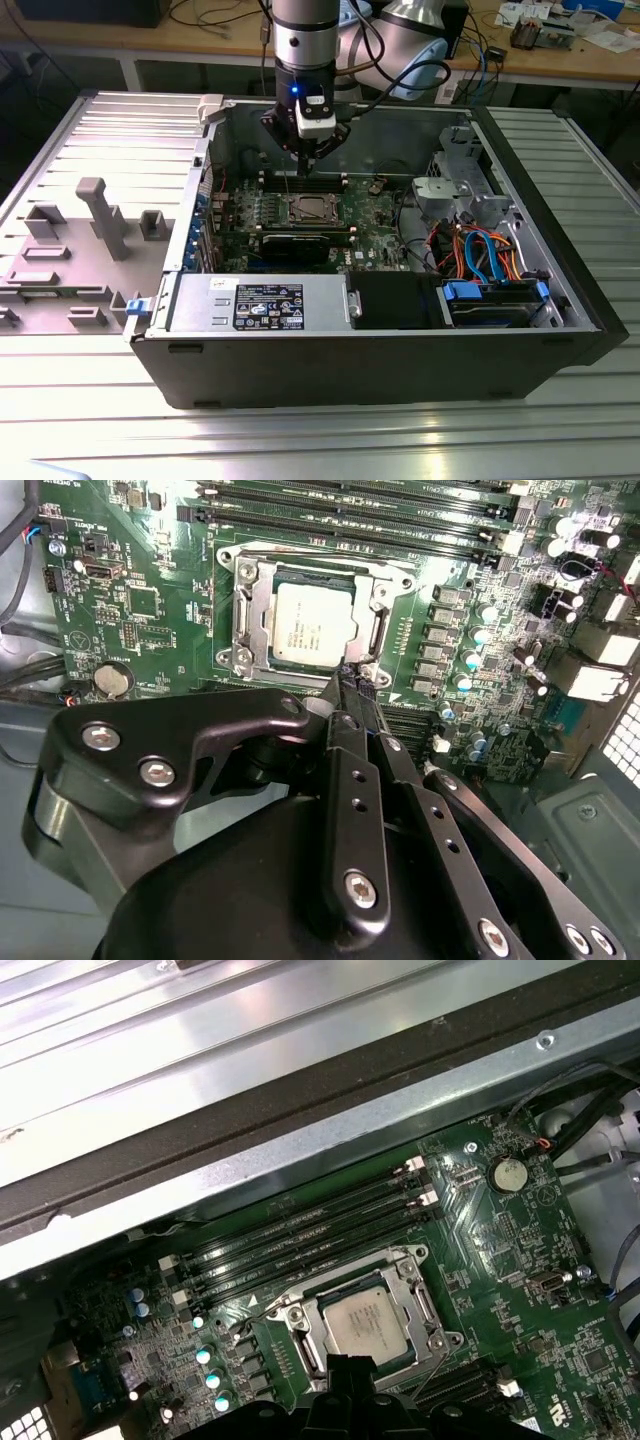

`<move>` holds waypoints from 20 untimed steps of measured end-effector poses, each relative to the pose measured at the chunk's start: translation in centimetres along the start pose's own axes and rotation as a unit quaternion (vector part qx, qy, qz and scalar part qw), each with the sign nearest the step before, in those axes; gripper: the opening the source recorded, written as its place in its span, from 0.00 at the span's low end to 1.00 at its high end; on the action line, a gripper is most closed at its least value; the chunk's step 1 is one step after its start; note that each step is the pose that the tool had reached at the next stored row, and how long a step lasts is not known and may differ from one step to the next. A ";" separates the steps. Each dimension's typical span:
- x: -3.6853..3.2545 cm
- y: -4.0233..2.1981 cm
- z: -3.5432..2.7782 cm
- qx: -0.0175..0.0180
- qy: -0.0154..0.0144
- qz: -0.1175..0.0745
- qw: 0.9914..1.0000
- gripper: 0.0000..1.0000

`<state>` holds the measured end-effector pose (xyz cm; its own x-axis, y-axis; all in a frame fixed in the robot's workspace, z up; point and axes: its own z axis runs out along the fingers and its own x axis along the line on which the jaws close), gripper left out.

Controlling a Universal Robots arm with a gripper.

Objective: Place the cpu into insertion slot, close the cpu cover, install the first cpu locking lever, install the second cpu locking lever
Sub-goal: 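Install the first cpu locking lever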

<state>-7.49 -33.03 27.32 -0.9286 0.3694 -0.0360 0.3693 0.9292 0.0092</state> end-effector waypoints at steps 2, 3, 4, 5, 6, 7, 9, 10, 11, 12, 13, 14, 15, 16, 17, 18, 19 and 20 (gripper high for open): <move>0.00 0.00 0.00 0.000 0.000 0.000 1.000 0.11; 0.00 0.00 0.00 0.000 0.000 -0.001 1.000 0.11; 0.02 -0.01 0.00 0.000 0.000 -0.001 1.000 0.11; 0.03 -0.01 0.00 0.000 0.000 -0.007 1.000 0.11; 0.05 -0.02 0.00 -0.001 0.000 -0.016 1.000 0.11; 0.05 -0.02 0.00 -0.001 0.000 -0.022 1.000 0.11; 0.06 -0.02 0.00 -0.001 0.000 -0.040 0.999 0.11; 0.06 -0.02 0.00 -0.002 0.000 -0.046 0.999 0.11; 0.07 -0.02 0.00 -0.002 0.000 -0.053 0.999 0.11; 0.07 -0.02 0.00 -0.002 0.001 -0.063 0.998 0.11; 0.07 -0.03 0.00 -0.002 0.001 -0.068 0.998 0.11; 0.07 -0.03 0.00 -0.003 0.001 -0.074 0.997 0.11; 0.07 -0.02 0.00 -0.003 0.001 -0.076 0.997 0.11; 0.07 -0.02 0.00 -0.003 0.001 -0.076 0.997 0.11; 0.06 -0.03 0.00 -0.003 0.001 -0.076 0.997 0.11; 0.07 -0.03 0.00 -0.003 0.001 -0.076 0.997 0.11; 0.07 -0.03 0.00 -0.003 0.001 -0.076 0.997 0.11; 0.07 -0.03 0.00 -0.003 0.001 -0.076 0.997 0.11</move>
<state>-7.56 -33.03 27.32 -0.9738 0.2244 -0.0360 0.2242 0.9745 0.0092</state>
